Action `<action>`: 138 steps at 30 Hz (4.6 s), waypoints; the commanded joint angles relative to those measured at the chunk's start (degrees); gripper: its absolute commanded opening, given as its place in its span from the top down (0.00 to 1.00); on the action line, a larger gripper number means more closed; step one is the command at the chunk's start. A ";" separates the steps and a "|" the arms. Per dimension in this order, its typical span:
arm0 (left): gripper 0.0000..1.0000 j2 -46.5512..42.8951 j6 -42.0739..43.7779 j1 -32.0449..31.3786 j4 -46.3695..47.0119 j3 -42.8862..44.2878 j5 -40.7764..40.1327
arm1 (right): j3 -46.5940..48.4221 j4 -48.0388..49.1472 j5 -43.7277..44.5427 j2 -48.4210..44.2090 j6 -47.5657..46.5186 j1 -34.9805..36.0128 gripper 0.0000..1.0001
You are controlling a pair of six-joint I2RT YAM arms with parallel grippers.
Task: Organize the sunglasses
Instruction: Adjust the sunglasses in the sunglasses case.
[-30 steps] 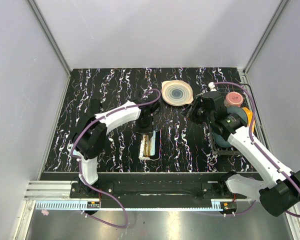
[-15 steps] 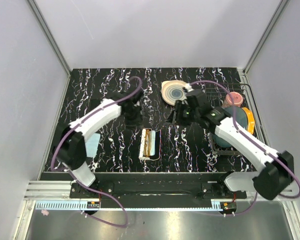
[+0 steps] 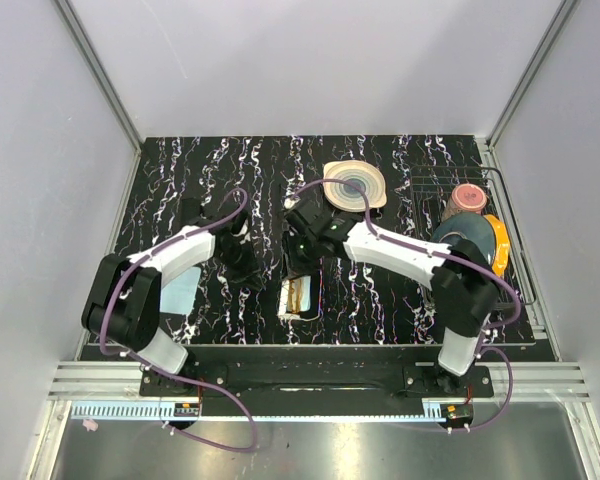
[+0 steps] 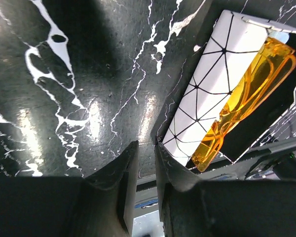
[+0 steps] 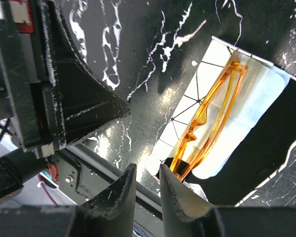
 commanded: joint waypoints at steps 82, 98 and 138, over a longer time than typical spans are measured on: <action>0.78 12.65 -1.28 -1.16 18.51 -7.08 12.58 | -24.62 36.68 -11.47 -2.15 7.71 -8.16 1.00; 0.79 14.94 -1.99 -2.83 19.30 -5.85 13.02 | -25.94 44.17 -14.72 2.41 11.24 -8.25 1.00; 0.81 15.38 -0.49 -2.83 14.73 -1.28 5.90 | -18.73 26.15 -9.37 -0.92 -1.95 -8.77 0.54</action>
